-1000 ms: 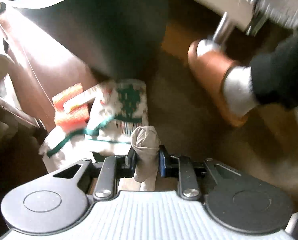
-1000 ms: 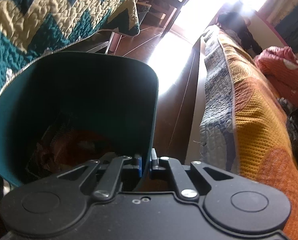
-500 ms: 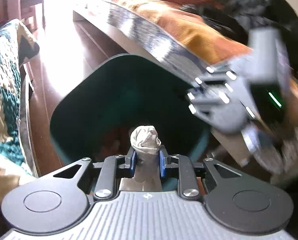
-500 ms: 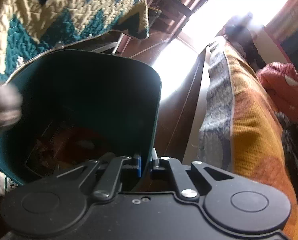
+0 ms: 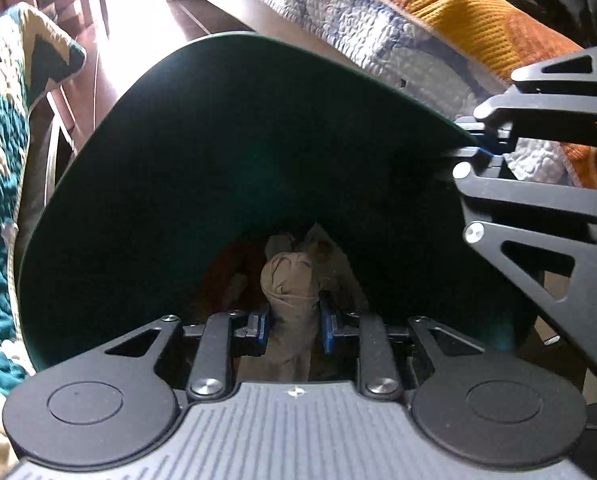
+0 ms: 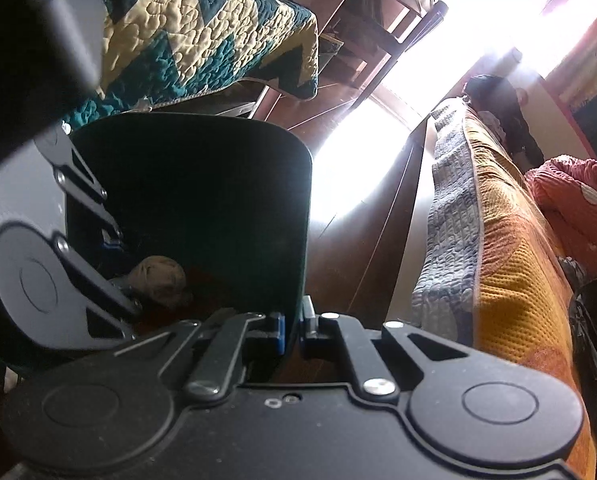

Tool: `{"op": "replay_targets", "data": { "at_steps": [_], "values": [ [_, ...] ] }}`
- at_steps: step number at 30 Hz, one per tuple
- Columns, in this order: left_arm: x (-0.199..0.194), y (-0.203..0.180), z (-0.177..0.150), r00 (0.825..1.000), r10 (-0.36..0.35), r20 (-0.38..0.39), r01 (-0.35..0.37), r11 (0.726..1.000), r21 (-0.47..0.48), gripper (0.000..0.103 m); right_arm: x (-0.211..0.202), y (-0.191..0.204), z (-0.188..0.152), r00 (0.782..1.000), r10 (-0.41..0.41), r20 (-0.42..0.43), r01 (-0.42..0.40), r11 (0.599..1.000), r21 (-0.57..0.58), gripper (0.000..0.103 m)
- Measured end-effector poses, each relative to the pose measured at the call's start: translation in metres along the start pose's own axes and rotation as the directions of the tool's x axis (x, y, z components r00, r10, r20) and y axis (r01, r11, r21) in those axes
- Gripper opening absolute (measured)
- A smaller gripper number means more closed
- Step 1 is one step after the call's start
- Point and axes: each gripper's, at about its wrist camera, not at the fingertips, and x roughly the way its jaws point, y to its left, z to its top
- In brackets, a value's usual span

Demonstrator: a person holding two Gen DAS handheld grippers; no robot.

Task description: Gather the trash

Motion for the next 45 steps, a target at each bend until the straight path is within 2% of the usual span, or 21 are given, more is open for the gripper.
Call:
{"op": "replay_targets", "data": {
  "at_steps": [4, 5, 6, 8, 15, 20, 22, 24, 29, 34, 37, 41, 45],
  "values": [
    [-0.01, 0.006, -0.004, 1.0, -0.008, 0.012, 0.008, 1.0, -0.026, 0.034, 0.0, 0.0, 0.0, 1.0, 0.0, 0.001, 0.0, 1.0, 0.002, 0.005],
    [-0.013, 0.006, -0.005, 1.0, -0.01, 0.019, 0.01, 1.0, -0.023, 0.042, 0.0, 0.0, 0.0, 1.0, 0.0, 0.001, 0.0, 1.0, 0.002, 0.005],
    [-0.018, 0.005, -0.008, 1.0, -0.013, 0.027, 0.013, 1.0, -0.019, 0.055, 0.001, 0.0, 0.001, 1.0, 0.0, 0.002, 0.0, 1.0, 0.002, 0.005],
    [-0.027, 0.006, -0.011, 0.999, -0.016, 0.051, 0.017, 1.0, -0.011, 0.067, 0.001, 0.0, 0.0, 1.0, 0.0, 0.002, 0.0, 1.0, 0.002, 0.005],
    [-0.076, 0.02, -0.029, 0.992, -0.052, 0.117, 0.048, 0.998, 0.034, 0.067, 0.005, -0.005, -0.001, 1.0, -0.007, -0.008, 0.007, 1.0, 0.026, 0.005],
    [-0.119, 0.04, -0.051, 0.988, -0.011, 0.151, -0.001, 0.997, 0.083, 0.067, 0.008, -0.012, -0.005, 1.0, -0.007, -0.02, 0.008, 0.998, 0.058, 0.005],
    [-0.125, 0.043, -0.064, 0.989, 0.035, 0.141, -0.052, 0.992, 0.117, 0.068, 0.01, -0.016, -0.006, 1.0, -0.005, -0.027, 0.007, 0.997, 0.078, 0.005],
    [-0.122, 0.044, -0.079, 0.992, 0.065, 0.112, -0.082, 0.985, 0.152, 0.075, 0.012, -0.019, -0.007, 0.999, -0.007, -0.034, 0.01, 0.996, 0.09, 0.005],
    [-0.08, 0.044, -0.11, 0.998, 0.065, 0.019, -0.068, 0.979, 0.194, 0.081, 0.018, -0.028, -0.012, 0.999, -0.011, -0.053, 0.018, 0.991, 0.13, 0.005],
    [-0.006, 0.033, -0.146, 0.994, 0.047, -0.098, -0.022, 0.97, 0.244, 0.081, 0.022, -0.032, -0.014, 0.997, -0.01, -0.071, 0.02, 0.988, 0.154, 0.005],
    [0.04, 0.015, -0.169, 0.985, 0.056, -0.161, -0.001, 0.947, 0.322, 0.081, 0.023, -0.031, -0.012, 0.997, -0.012, -0.075, 0.023, 0.988, 0.15, 0.006],
    [0.089, -0.002, -0.198, 0.964, 0.091, -0.251, 0.009, 0.929, 0.371, 0.081, 0.025, -0.032, -0.01, 0.997, -0.009, -0.073, 0.02, 0.987, 0.157, 0.006],
    [0.125, -0.003, -0.211, 0.944, 0.13, -0.303, -0.007, 0.927, 0.376, 0.081, 0.027, -0.034, -0.009, 0.997, -0.009, -0.079, 0.022, 0.986, 0.164, 0.006]
  ]
}}
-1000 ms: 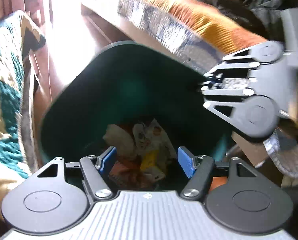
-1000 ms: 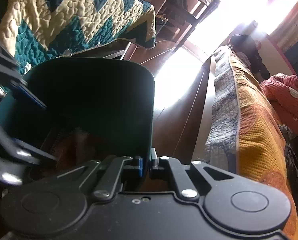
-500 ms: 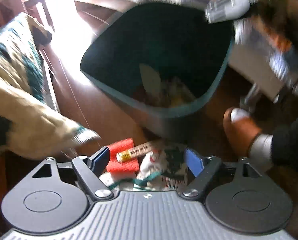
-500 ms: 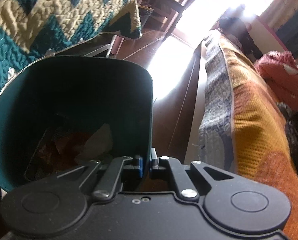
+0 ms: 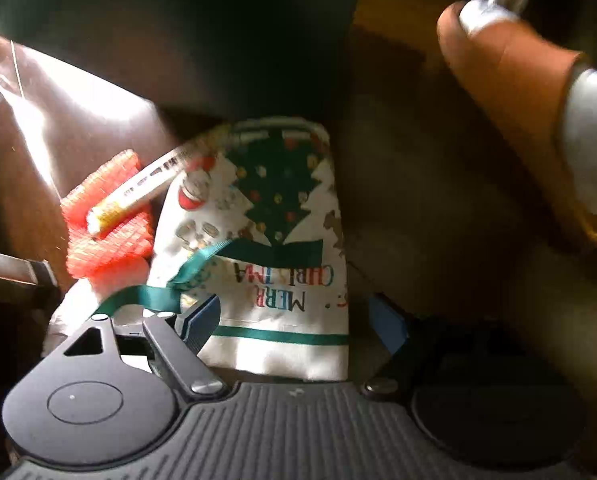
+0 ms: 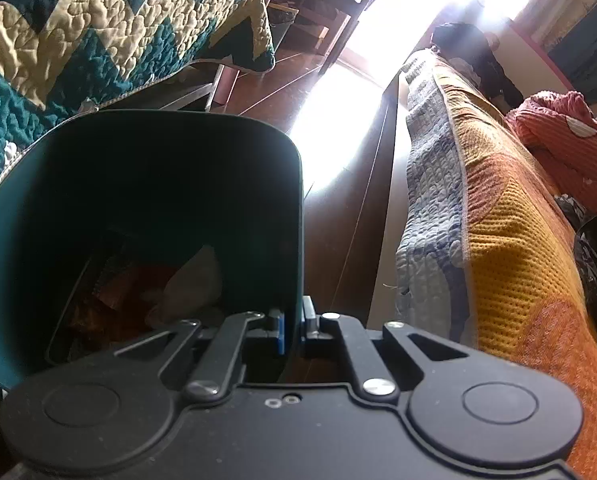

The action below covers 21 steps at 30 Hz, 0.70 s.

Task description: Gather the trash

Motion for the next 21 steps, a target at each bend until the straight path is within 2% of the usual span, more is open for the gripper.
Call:
{"op": "replay_targets", "data": {
  "at_steps": [2, 4, 5, 8, 9, 12, 17, 21],
  "values": [
    [0.009, 0.004, 0.002, 0.999, -0.027, -0.028, 0.026, 0.999, -0.027, 0.081, 0.0, -0.001, -0.001, 1.0, 0.001, -0.004, -0.001, 1.0, 0.005, 0.006],
    [0.016, 0.008, 0.001, 0.997, -0.06, -0.049, 0.057, 0.997, -0.059, 0.075, 0.001, -0.002, -0.001, 1.0, 0.003, -0.008, -0.003, 1.0, 0.014, 0.006],
    [0.018, 0.01, 0.001, 0.996, -0.073, -0.055, 0.069, 0.995, -0.068, 0.061, 0.001, -0.002, -0.001, 1.0, 0.003, -0.009, -0.003, 1.0, 0.015, 0.006],
    [0.017, 0.016, -0.001, 0.996, -0.075, -0.057, 0.069, 0.993, -0.098, 0.048, 0.002, -0.002, -0.001, 1.0, 0.003, -0.011, -0.003, 1.0, 0.018, 0.006],
    [0.016, 0.019, -0.001, 0.996, -0.077, -0.051, 0.072, 0.992, -0.103, 0.035, 0.002, -0.002, -0.001, 1.0, 0.003, -0.011, -0.003, 1.0, 0.019, 0.006],
    [0.009, 0.025, -0.001, 0.996, -0.081, -0.042, 0.075, 0.99, -0.119, 0.013, 0.002, -0.001, -0.001, 1.0, 0.0, -0.01, 0.0, 1.0, 0.017, 0.006],
    [-0.031, 0.041, -0.002, 0.997, -0.081, 0.001, 0.08, 0.984, -0.157, 0.009, 0.002, -0.001, -0.001, 1.0, -0.005, -0.001, 0.005, 1.0, 0.016, 0.006],
    [-0.085, 0.067, 0.001, 0.993, -0.101, 0.055, 0.111, 0.971, -0.212, 0.008, 0.006, -0.007, -0.005, 1.0, -0.009, -0.014, 0.01, 0.999, 0.048, 0.007]
  ]
}}
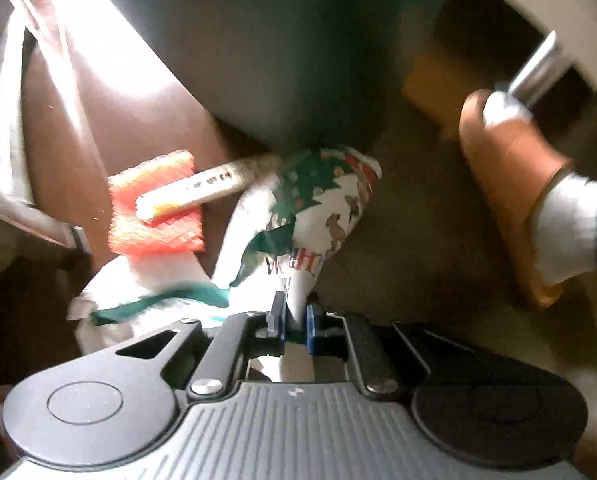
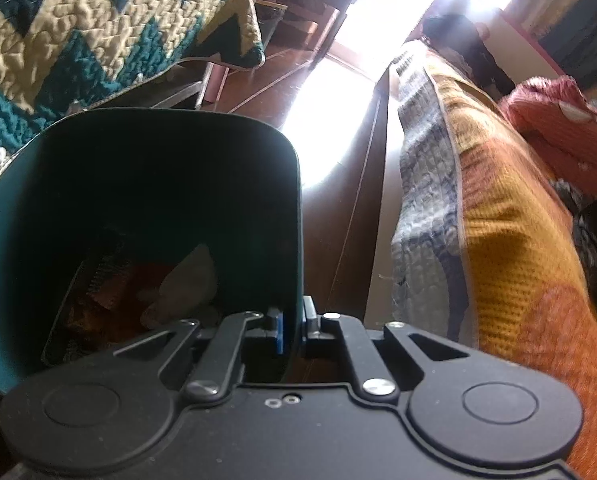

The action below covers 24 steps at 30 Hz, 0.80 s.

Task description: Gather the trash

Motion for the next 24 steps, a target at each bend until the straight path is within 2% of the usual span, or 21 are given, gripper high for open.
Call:
{"op": "replay_targets", "data": {
  "at_steps": [6, 11, 17, 18, 23, 24],
  "values": [
    [-0.097, 0.019, 0.008, 0.995, -0.043, 0.093, 0.047, 0.998, -0.052, 0.007, 0.0, -0.001, -0.005, 1.0, 0.0, -0.006, 0.0, 1.0, 0.012, 0.007],
    [-0.178, 0.025, 0.021, 0.975, -0.044, 0.217, 0.068, 0.992, -0.106, 0.006, -0.004, 0.004, -0.004, 1.0, -0.001, 0.007, 0.001, 1.0, -0.014, 0.007],
    [-0.256, 0.02, 0.051, 0.921, -0.017, 0.39, 0.062, 0.993, -0.103, 0.006, -0.006, 0.009, -0.003, 1.0, -0.003, 0.015, 0.003, 0.999, -0.034, 0.007],
    [-0.265, 0.019, 0.056, 0.91, -0.012, 0.415, 0.058, 0.993, -0.099, 0.0, -0.006, 0.01, -0.003, 1.0, -0.003, 0.015, 0.003, 0.999, -0.038, 0.007],
    [-0.295, 0.012, 0.09, 0.853, 0.025, 0.521, 0.021, 0.996, -0.081, 0.0, -0.008, 0.013, -0.003, 1.0, 0.002, 0.023, 0.0, 0.999, -0.054, 0.006],
    [-0.294, 0.012, 0.099, 0.851, 0.028, 0.524, 0.017, 0.997, -0.081, 0.0, -0.009, 0.014, -0.002, 1.0, 0.002, 0.024, -0.001, 0.998, -0.056, 0.006]
  ]
}}
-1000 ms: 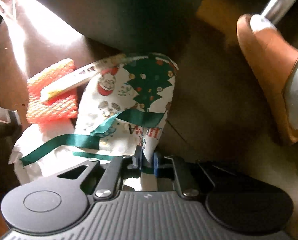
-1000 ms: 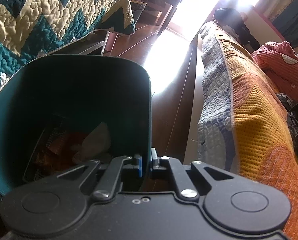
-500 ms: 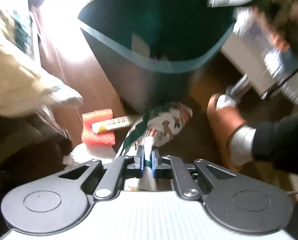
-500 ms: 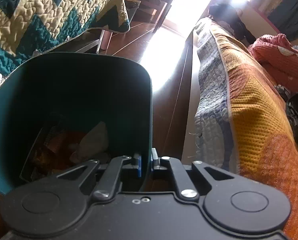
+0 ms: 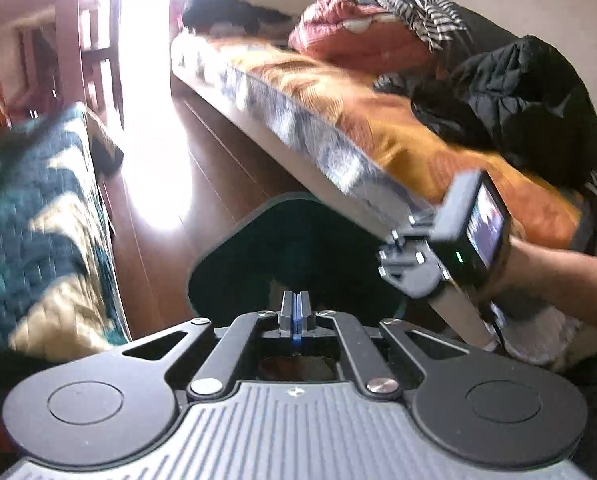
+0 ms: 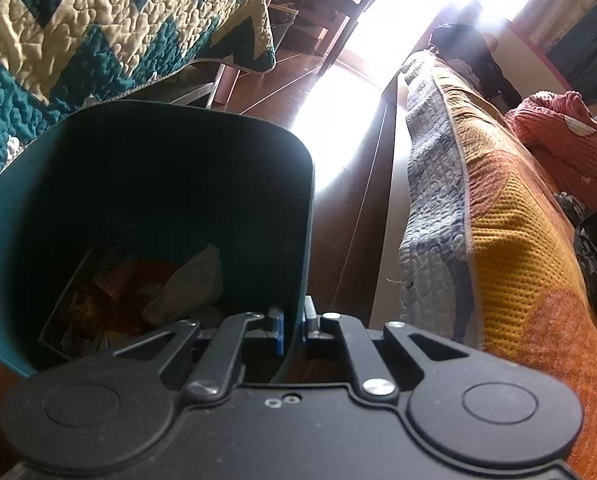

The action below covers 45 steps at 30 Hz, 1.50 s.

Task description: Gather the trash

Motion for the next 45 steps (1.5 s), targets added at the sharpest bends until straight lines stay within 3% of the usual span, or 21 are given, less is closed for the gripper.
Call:
{"op": "replay_targets", "data": {
  "at_steps": [4, 9, 14, 16, 19, 21, 23, 24, 27, 29, 31, 33, 36, 40, 42, 45],
  "values": [
    [0.03, -0.007, -0.011, 0.996, -0.037, -0.082, 0.039, 0.999, 0.019, 0.0, -0.001, 0.001, 0.001, 1.0, 0.002, 0.002, -0.002, 1.0, -0.004, 0.006],
    [0.061, -0.006, -0.06, 0.971, -0.044, -0.233, 0.057, 0.997, 0.048, 0.0, 0.0, 0.001, 0.001, 1.0, 0.003, 0.002, -0.003, 1.0, -0.004, 0.006],
    [0.096, 0.01, -0.108, 0.932, -0.013, -0.362, 0.027, 0.999, 0.032, 0.004, -0.001, 0.003, 0.001, 1.0, 0.003, 0.002, -0.003, 1.0, -0.014, 0.006],
    [0.112, 0.017, -0.129, 0.907, 0.006, -0.421, 0.0, 1.0, 0.015, 0.009, -0.001, 0.003, 0.002, 1.0, 0.004, 0.002, -0.004, 1.0, -0.016, 0.006],
    [0.134, 0.026, -0.159, 0.869, 0.02, -0.495, -0.037, 0.999, -0.025, 0.031, -0.001, 0.003, 0.002, 1.0, 0.005, 0.002, -0.005, 1.0, -0.018, 0.006],
    [0.148, 0.029, -0.179, 0.847, 0.036, -0.53, -0.067, 0.997, -0.039, 0.071, -0.001, 0.004, 0.003, 1.0, 0.005, 0.001, -0.005, 1.0, -0.017, 0.006],
    [0.166, 0.029, -0.2, 0.823, 0.063, -0.565, -0.107, 0.993, -0.046, 0.085, -0.001, 0.004, 0.003, 1.0, 0.006, 0.002, -0.006, 1.0, -0.019, 0.006],
    [0.174, 0.031, -0.21, 0.8, 0.074, -0.596, -0.128, 0.991, -0.048, 0.085, -0.001, 0.004, 0.003, 1.0, 0.006, 0.002, -0.006, 1.0, -0.02, 0.006],
    [0.206, 0.039, -0.242, 0.699, 0.062, -0.712, -0.227, 0.964, -0.139, 0.085, -0.001, 0.005, 0.004, 1.0, 0.006, 0.003, -0.005, 1.0, -0.022, 0.006],
    [0.218, 0.038, -0.258, 0.683, 0.083, -0.726, -0.277, 0.949, -0.152, 0.085, -0.001, 0.004, 0.004, 1.0, 0.006, 0.002, -0.006, 1.0, -0.02, 0.006],
    [0.228, 0.033, -0.271, 0.666, 0.155, -0.73, -0.325, 0.941, -0.096, 0.085, -0.001, 0.005, 0.004, 1.0, 0.006, 0.002, -0.006, 1.0, -0.022, 0.006],
    [0.235, 0.033, -0.282, 0.648, 0.178, -0.741, -0.354, 0.931, -0.086, 0.085, -0.001, 0.005, 0.004, 1.0, 0.006, 0.003, -0.006, 1.0, -0.023, 0.006],
    [0.24, 0.038, -0.296, 0.634, 0.16, -0.757, -0.376, 0.919, -0.121, 0.085, 0.0, 0.004, 0.003, 1.0, 0.007, 0.0, -0.007, 1.0, -0.019, 0.006],
    [0.241, 0.041, -0.309, 0.628, 0.134, -0.766, -0.383, 0.911, -0.155, 0.081, 0.001, 0.004, 0.002, 1.0, 0.006, -0.005, -0.006, 1.0, -0.017, 0.006],
    [0.24, 0.043, -0.313, 0.635, 0.098, -0.767, -0.372, 0.908, -0.191, 0.057, 0.001, 0.004, 0.002, 1.0, 0.005, -0.006, -0.006, 1.0, -0.017, 0.006],
    [0.237, 0.045, -0.313, 0.655, 0.07, -0.753, -0.354, 0.909, -0.223, 0.037, 0.001, 0.004, 0.002, 1.0, 0.006, -0.006, -0.006, 1.0, -0.018, 0.007]
  ]
}}
